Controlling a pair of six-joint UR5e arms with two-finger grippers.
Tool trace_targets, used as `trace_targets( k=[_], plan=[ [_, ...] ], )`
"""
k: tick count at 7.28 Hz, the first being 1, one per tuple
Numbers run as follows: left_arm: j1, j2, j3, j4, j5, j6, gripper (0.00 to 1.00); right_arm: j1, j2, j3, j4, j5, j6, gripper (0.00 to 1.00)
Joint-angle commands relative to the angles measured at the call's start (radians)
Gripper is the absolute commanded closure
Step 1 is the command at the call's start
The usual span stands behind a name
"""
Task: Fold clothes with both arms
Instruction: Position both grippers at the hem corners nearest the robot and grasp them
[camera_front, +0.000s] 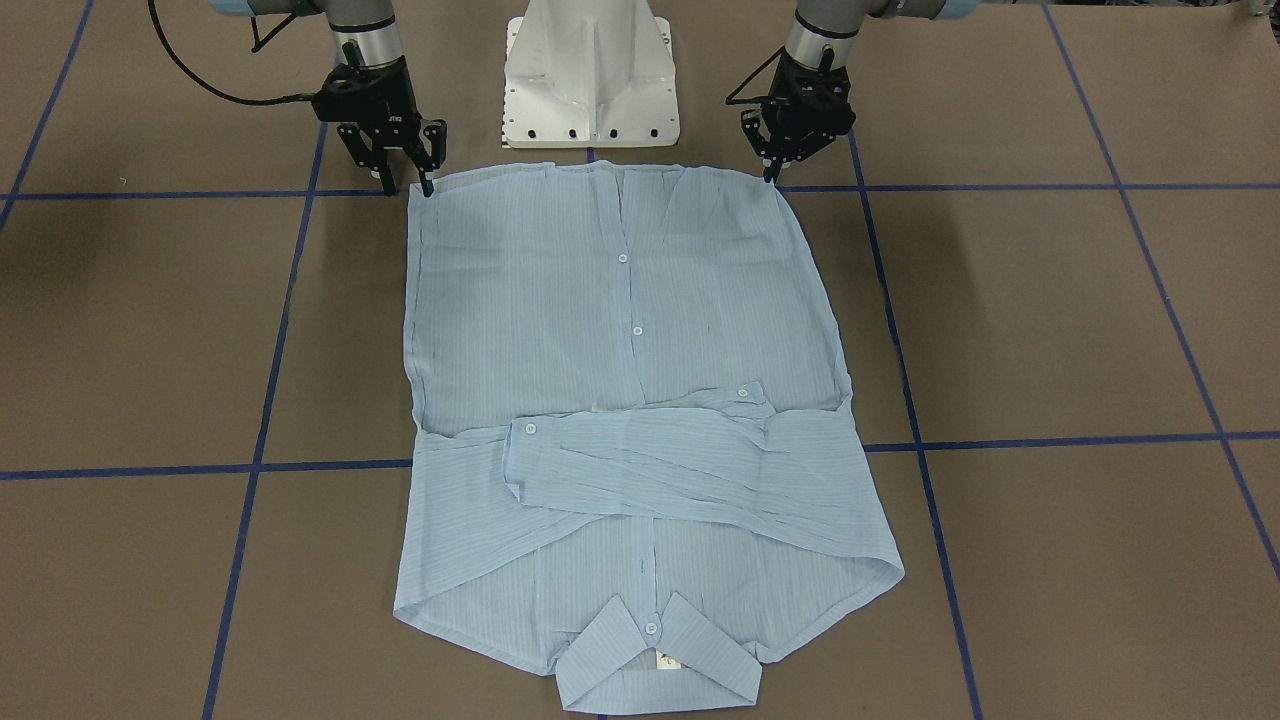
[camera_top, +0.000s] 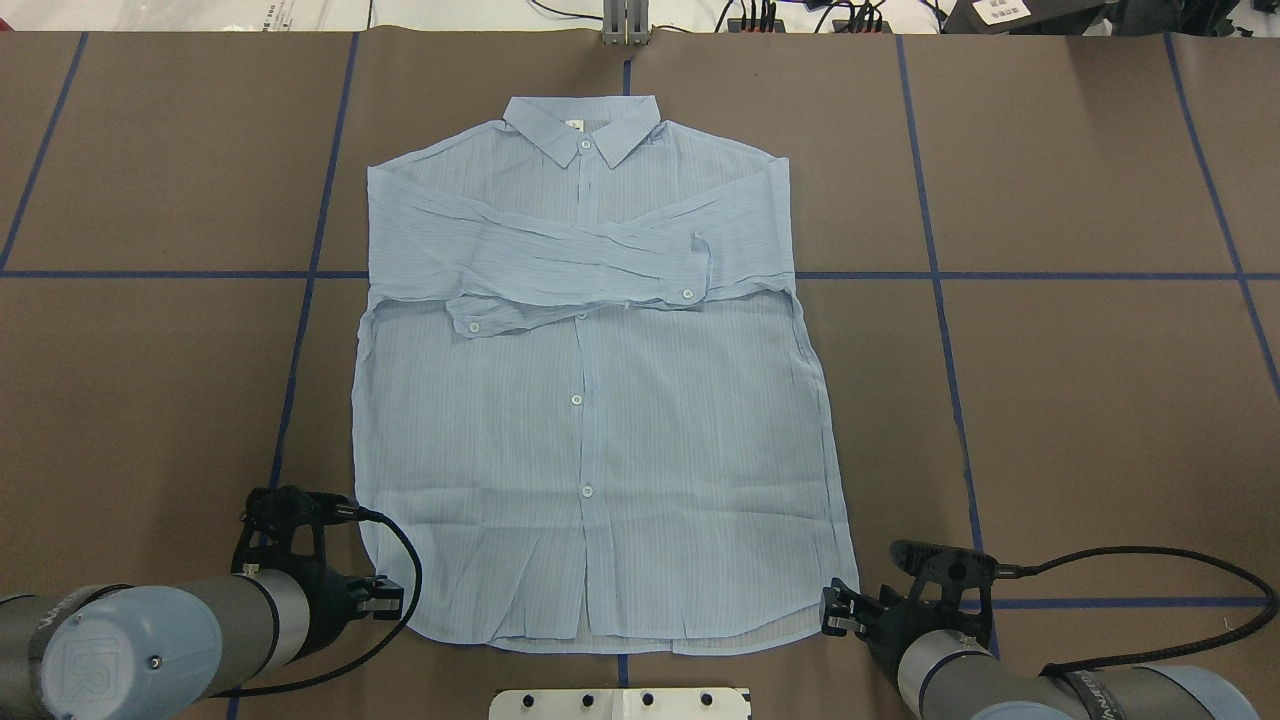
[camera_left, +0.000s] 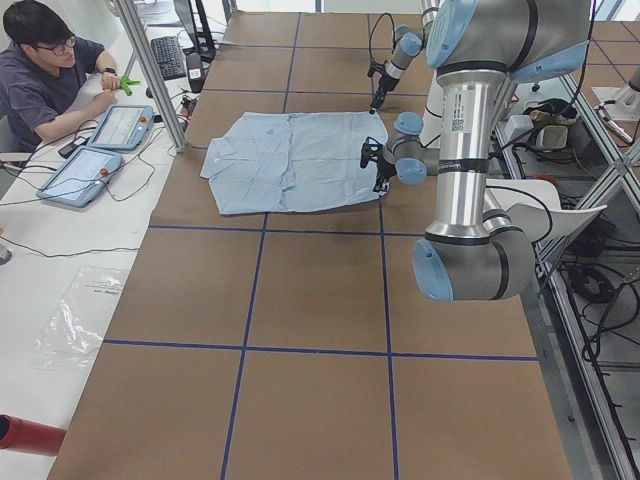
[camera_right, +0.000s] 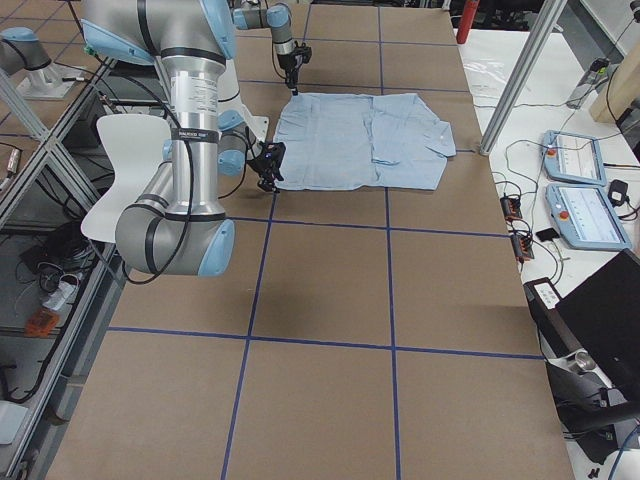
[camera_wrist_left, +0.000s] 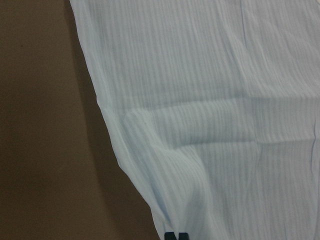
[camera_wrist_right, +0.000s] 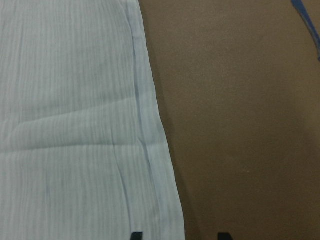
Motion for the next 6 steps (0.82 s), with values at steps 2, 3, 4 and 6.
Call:
trace_targets(
  k=[2,3,4,6],
  plan=[
    [-0.004,0.003,-0.011,0.000,0.000,0.000,1.00,-0.016,0.006,-0.001,-0.002,-0.006,0.000,0.70],
    [-0.004,0.003,-0.011,0.000,0.000,0.000,1.00,-0.018,0.006,-0.001,-0.008,-0.006,0.000,0.71],
    [-0.004,0.003,-0.015,0.002,0.000,0.000,1.00,-0.018,0.004,-0.001,-0.011,-0.005,-0.002,0.71],
    [-0.006,0.003,-0.019,0.002,0.000,0.000,1.00,-0.018,0.006,-0.003,-0.014,-0.003,-0.002,0.70]
  ],
)
